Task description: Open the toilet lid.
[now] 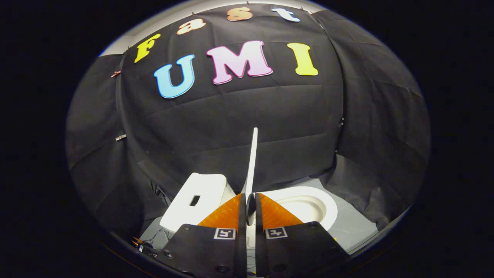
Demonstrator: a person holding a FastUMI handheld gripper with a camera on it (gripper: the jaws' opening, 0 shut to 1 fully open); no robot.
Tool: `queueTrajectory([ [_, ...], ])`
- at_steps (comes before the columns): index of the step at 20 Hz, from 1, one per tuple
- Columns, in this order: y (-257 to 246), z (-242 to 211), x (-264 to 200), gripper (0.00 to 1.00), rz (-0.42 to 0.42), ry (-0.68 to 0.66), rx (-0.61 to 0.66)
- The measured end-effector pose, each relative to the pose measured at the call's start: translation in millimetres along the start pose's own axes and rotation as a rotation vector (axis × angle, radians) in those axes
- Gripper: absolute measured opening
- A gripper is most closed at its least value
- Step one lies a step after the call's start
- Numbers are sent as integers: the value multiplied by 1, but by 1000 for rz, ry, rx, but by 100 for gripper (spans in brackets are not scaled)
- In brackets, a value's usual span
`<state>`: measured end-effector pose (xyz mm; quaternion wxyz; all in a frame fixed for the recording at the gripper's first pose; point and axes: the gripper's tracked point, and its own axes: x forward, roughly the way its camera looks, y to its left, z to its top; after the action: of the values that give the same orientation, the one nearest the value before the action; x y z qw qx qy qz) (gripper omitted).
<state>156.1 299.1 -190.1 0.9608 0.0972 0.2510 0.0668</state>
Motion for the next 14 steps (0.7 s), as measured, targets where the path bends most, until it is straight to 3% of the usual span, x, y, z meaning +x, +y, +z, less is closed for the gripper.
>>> queueTrajectory([
  [14,122,-19,7,15,7,-55,-214],
])
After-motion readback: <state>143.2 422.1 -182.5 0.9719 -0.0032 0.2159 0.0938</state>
